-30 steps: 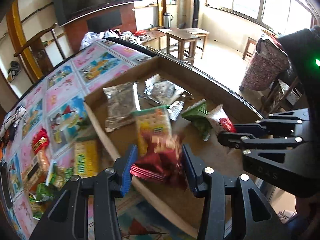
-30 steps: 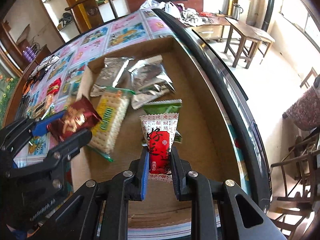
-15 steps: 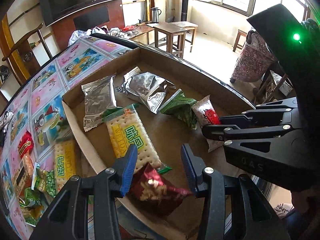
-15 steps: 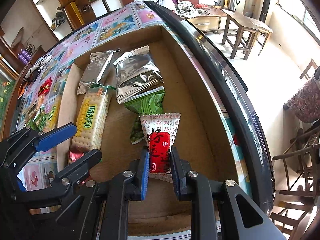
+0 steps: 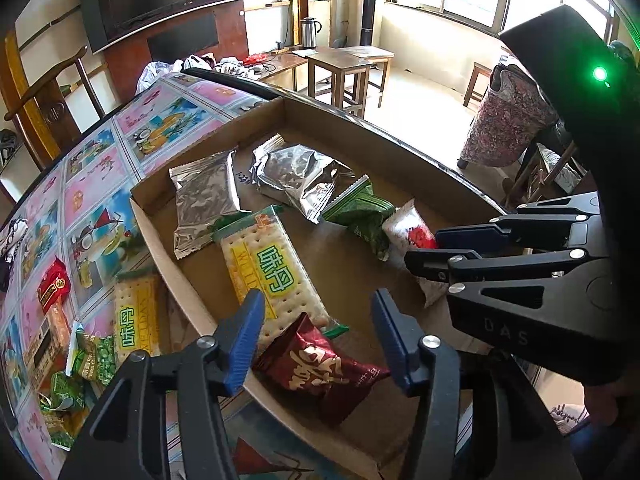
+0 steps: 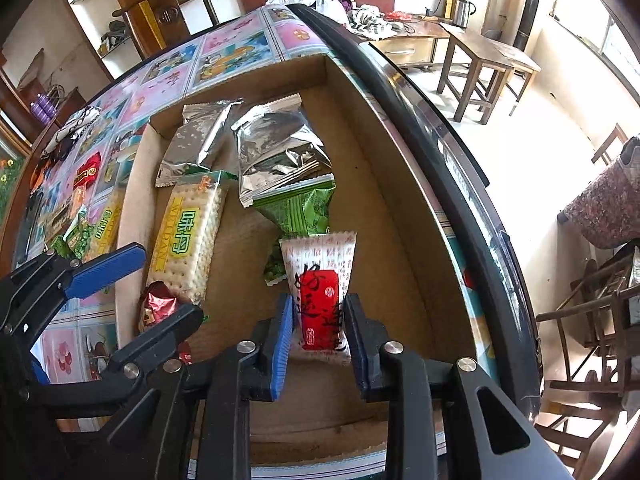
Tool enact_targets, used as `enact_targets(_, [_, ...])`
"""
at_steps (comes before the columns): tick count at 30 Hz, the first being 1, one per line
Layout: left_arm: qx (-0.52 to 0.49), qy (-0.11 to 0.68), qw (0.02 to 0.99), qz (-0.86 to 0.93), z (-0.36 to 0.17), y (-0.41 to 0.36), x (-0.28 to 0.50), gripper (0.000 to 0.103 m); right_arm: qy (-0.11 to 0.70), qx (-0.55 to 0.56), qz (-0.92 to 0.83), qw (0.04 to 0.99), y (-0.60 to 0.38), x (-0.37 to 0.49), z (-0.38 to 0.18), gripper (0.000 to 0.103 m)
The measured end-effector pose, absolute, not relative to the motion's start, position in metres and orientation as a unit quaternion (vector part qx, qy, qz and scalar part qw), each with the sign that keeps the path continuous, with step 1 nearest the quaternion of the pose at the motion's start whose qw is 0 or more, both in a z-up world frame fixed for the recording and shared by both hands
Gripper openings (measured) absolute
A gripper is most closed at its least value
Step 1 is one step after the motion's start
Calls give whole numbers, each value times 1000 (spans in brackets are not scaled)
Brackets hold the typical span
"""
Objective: Organize snacks
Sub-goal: 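Lower both packets into the box and open both grippers, then withdraw both grippers from the box back to the snack pile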
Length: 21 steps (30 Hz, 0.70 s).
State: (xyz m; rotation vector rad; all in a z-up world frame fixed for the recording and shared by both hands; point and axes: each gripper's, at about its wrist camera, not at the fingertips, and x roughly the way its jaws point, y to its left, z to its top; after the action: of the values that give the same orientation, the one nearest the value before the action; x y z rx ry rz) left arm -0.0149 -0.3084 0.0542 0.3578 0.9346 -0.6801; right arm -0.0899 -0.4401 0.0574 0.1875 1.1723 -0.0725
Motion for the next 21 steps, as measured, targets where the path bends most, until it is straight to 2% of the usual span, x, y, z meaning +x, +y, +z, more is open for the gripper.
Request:
enact_targets(6, [163,431,828,-318,62,-300,-18,60,537,83,-45,838,-437,-95,69,35])
enact_targets(10, [157,425,834,-315,67,-292,-19,66,528,85,-51,844,-434,-98,76,35])
enact_targets(21, [131,415,855,-281,81,-251,-19,66,506,75,-36,859,-408,-98,92,38])
